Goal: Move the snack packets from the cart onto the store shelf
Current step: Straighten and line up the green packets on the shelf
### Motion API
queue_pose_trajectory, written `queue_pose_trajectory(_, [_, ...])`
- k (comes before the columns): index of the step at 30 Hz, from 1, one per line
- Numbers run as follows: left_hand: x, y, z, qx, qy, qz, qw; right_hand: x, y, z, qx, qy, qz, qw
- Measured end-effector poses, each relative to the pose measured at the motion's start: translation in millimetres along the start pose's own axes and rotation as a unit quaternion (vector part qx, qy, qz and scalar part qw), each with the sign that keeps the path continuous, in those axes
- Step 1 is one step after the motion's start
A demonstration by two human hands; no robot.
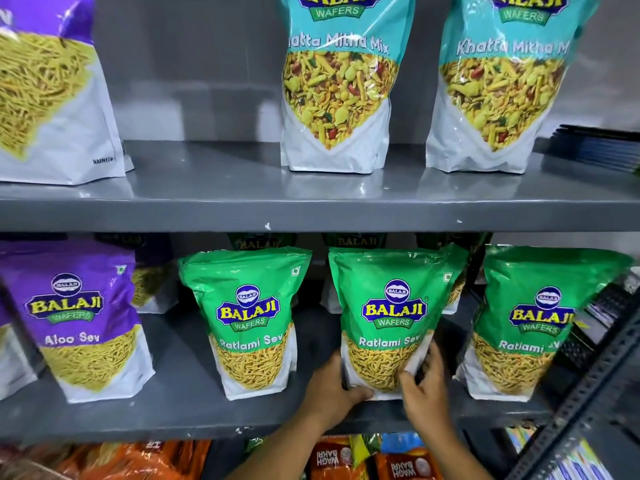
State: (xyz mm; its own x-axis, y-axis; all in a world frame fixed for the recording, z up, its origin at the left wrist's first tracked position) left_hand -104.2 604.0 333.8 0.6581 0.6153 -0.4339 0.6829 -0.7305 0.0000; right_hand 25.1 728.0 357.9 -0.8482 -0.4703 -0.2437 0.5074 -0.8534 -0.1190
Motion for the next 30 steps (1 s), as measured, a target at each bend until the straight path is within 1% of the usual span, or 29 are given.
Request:
queue_pose_trajectory(3, [2, -2, 1, -0.005, -0.014, 0.002, 1.000, 1, -3, -9, 0.017, -0.011, 0.022, 1.000])
queue_pose_trajectory(5, [2, 0, 2, 0.007, -0.021, 0.001, 1.000, 0, 4, -13, 0.010, -0.004, -0.013, 1.000])
queue_pose_trajectory(6, [0, 5, 3, 0.018, -0.029, -0.011, 0.999, -1, 12, -13, 0.003, 0.010, -0.049, 0.999])
queue_pose_trajectory(7, [-2, 13, 5, 0.033, -0.040, -0.033, 0.998, -2, 22, -12, -0.018, 0.021, -0.084, 0.996])
queue_pose_trajectory(8, [-7, 26, 8, 0.048, -0.047, -0.063, 0.996, 0, 35, -8, -0.057, 0.028, -0.107, 0.992])
queue_pose_trajectory(9, [-13, 41, 11, 0.072, -0.045, -0.104, 0.991, 2, 48, -5, -0.113, 0.041, -0.109, 0.987])
queue_pose_trajectory(10, [-22, 58, 17, 0.095, -0.030, -0.156, 0.983, 8, 60, -2, -0.157, 0.059, -0.075, 0.983])
queue_pose_trajectory(11, [-34, 76, 20, 0.115, -0.008, -0.216, 0.970, 17, 69, 0, -0.181, 0.073, -0.009, 0.981])
queue_pose_trajectory(12, [-46, 91, 26, 0.131, 0.015, -0.283, 0.950, 28, 74, 2, -0.185, 0.088, 0.074, 0.976])
queue_pose_trajectory(13, [-61, 100, 33, 0.135, 0.031, -0.343, 0.929, 41, 79, 1, -0.193, 0.101, 0.153, 0.964])
queue_pose_trajectory(14, [-77, 102, 39, 0.112, 0.044, -0.389, 0.913, 53, 81, 4, -0.207, 0.111, 0.204, 0.950])
queue_pose_trajectory(15, [-94, 100, 44, 0.060, 0.060, -0.423, 0.902, 67, 80, 8, -0.209, 0.114, 0.233, 0.943])
queue_pose_trajectory(16, [-111, 92, 49, -0.002, 0.081, -0.436, 0.896, 81, 77, 15, -0.201, 0.107, 0.253, 0.940])
queue_pose_trajectory(17, [-124, 82, 54, -0.051, 0.109, -0.423, 0.898, 94, 71, 20, -0.181, 0.097, 0.266, 0.942])
queue_pose_trajectory(18, [-135, 72, 59, -0.072, 0.142, -0.390, 0.907, 107, 64, 26, -0.153, 0.084, 0.274, 0.946])
queue_pose_trajectory(20, [-148, 56, 62, -0.083, 0.159, -0.313, 0.932, 127, 48, 39, -0.091, 0.069, 0.294, 0.949])
queue_pose_trajectory(21, [-151, 52, 62, -0.094, 0.148, -0.292, 0.940, 137, 39, 40, -0.064, 0.064, 0.306, 0.948])
queue_pose_trajectory(23, [-156, 53, 60, -0.105, 0.161, -0.281, 0.940, 149, 30, 41, -0.028, 0.057, 0.336, 0.940])
queue_pose_trajectory(26, [-160, 55, 54, -0.100, 0.191, -0.246, 0.945, 159, 32, 33, -0.028, 0.060, 0.348, 0.935])
queue_pose_trajectory(30, [-161, 57, 54, -0.089, 0.185, -0.211, 0.956, 156, 45, 25, -0.050, 0.050, 0.285, 0.956])
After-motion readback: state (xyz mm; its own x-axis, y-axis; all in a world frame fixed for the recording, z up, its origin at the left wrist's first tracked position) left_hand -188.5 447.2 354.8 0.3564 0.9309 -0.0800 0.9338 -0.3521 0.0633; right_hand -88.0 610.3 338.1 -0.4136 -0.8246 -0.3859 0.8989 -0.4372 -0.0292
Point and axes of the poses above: each hand's wrist, its own y-axis away from the middle knuckle, its own x-axis out of the palm, z = x × y, the point moved 3 cm from there along -y, towards the middle knuckle, and after that the axes turned 1 degree about x, right-handed, at the moved point
